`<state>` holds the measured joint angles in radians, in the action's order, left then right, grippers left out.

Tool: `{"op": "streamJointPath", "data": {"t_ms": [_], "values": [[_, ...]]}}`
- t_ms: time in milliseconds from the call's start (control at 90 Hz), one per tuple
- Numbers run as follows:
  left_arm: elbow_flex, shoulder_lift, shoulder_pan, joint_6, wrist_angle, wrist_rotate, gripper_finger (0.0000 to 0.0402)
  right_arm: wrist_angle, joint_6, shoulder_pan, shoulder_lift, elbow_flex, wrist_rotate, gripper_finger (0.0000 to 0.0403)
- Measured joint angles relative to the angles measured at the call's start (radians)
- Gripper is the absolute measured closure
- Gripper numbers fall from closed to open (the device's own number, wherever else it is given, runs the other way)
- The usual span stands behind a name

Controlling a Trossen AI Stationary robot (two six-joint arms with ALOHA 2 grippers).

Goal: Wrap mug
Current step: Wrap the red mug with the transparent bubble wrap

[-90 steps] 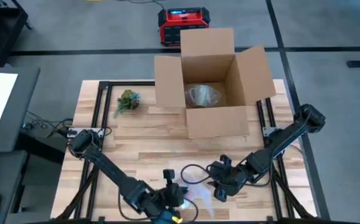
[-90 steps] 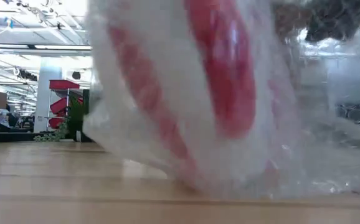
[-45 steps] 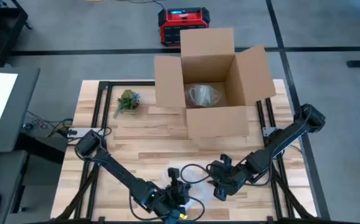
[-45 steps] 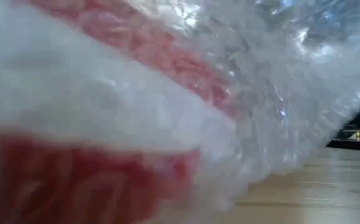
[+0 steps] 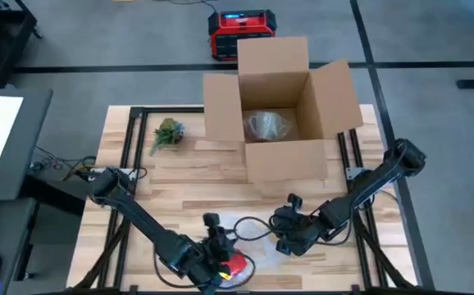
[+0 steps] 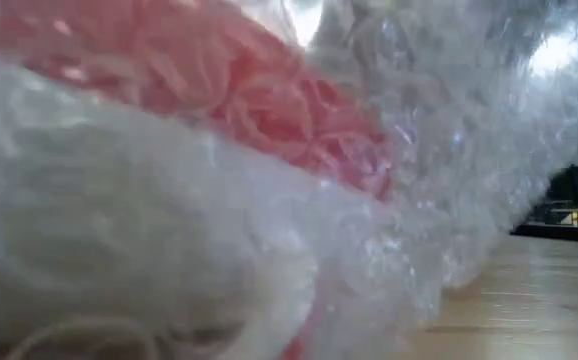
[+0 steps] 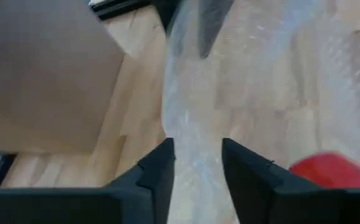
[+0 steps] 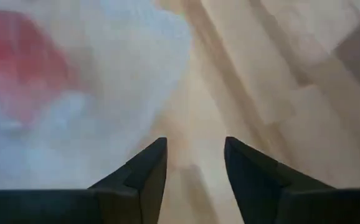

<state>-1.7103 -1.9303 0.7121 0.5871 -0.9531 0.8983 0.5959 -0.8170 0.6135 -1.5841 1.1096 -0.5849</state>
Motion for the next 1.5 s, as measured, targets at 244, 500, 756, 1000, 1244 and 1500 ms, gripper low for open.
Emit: {"op": "streamJointPath", "data": {"t_ms": [244,500,756,1000,1244,1500], "values": [[0.0,0.105,0.108,0.231,-0.243,-0.068,0.0268,0.107,-0.072,0.023,0.065,0.0,-0.162,0.0239],[0.025,0.086,0.324,0.603,-0.285,-0.13,0.0269,-0.117,0.161,0.102,0.14,0.0,-0.154,0.0246],[0.187,-0.024,0.454,0.774,0.041,-0.108,0.0269,-0.831,0.72,0.125,-0.022,0.004,0.332,0.0245],[0.232,-0.146,0.4,0.76,0.161,-0.079,0.0269,-0.635,0.79,0.074,-0.266,0.249,0.337,0.0206],[0.232,-0.193,0.309,0.672,0.186,-0.052,0.0269,-0.118,0.823,0.01,-0.503,0.626,0.346,0.0114],[0.232,-0.197,0.218,0.402,0.337,-0.034,0.0269,0.093,0.846,-0.036,-0.693,0.886,0.346,0.0079]]}}
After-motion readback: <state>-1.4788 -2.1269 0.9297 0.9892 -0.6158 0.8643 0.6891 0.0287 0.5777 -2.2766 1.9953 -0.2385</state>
